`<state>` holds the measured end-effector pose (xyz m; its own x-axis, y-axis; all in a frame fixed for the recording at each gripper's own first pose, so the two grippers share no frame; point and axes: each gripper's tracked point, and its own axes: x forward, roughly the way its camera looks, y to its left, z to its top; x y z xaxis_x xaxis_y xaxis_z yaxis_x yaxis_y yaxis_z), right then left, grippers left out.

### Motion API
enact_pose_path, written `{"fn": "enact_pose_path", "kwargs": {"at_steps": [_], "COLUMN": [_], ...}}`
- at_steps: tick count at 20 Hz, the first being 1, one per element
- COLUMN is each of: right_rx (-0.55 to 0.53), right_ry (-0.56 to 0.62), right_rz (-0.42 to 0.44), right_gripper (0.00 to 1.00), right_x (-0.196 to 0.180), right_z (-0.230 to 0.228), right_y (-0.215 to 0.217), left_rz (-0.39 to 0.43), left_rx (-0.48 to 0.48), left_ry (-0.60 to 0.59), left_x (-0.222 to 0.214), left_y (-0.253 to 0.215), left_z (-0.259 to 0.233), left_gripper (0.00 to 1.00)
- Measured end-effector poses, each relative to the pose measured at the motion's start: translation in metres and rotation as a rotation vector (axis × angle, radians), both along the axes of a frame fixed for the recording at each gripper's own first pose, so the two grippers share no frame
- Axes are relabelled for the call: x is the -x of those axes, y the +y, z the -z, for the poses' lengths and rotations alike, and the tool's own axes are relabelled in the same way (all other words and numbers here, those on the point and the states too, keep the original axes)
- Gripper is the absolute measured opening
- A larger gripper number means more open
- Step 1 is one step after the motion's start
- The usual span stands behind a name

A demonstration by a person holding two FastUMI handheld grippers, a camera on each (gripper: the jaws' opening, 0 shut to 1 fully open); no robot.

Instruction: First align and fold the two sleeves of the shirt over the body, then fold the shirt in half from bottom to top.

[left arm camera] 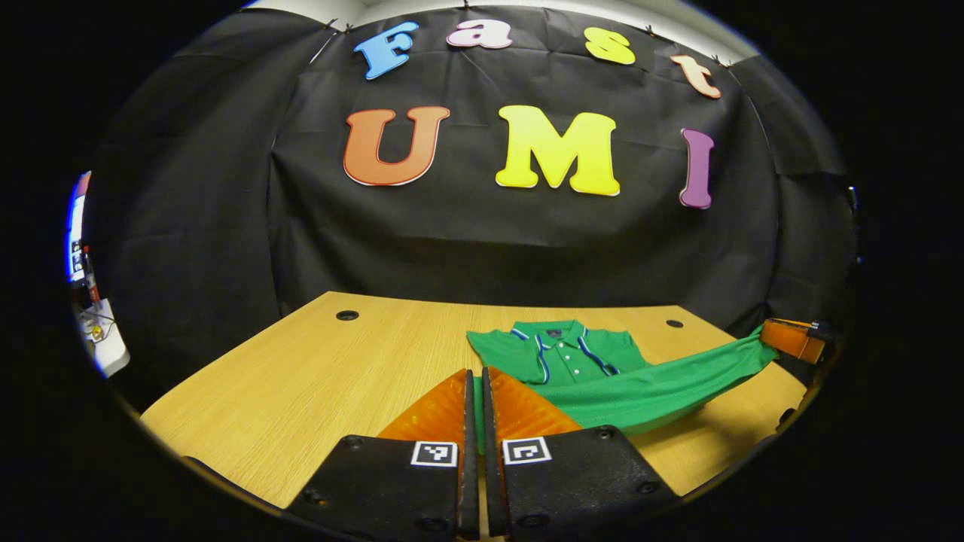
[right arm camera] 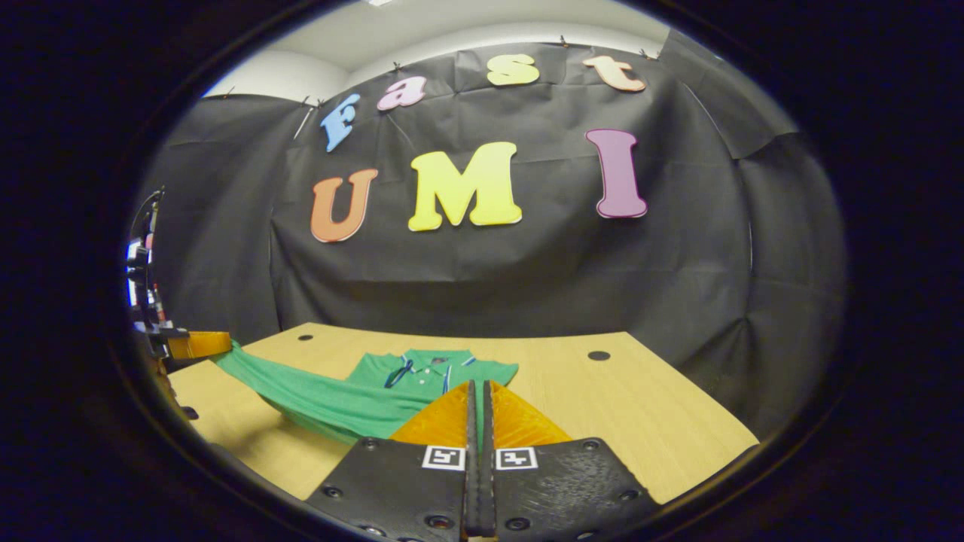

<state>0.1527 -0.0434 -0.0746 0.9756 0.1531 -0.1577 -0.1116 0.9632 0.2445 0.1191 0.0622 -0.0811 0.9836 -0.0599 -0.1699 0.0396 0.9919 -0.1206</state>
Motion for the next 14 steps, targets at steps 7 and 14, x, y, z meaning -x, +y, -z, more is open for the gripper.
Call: {"fn": "enact_pose_path", "kwargs": {"at_steps": [7, 14], "right_rx": [0.013, -0.047], "right_ry": [-0.047, -0.157], "right_rz": [-0.005, -0.008], "right_gripper": [0.00, 0.02], "right_x": [-0.106, -0.220], "right_z": [-0.011, -0.014], "right_y": [0.025, 0.041], "left_rz": [0.013, -0.050], "left_rx": [-0.018, -0.086], "left_ry": [-0.022, -0.005], "left_x": [-0.099, -0.212], "left_y": [-0.010, -0.001], "left_z": [-0.015, 0.011], "left_gripper": [0.10, 0.14]}}
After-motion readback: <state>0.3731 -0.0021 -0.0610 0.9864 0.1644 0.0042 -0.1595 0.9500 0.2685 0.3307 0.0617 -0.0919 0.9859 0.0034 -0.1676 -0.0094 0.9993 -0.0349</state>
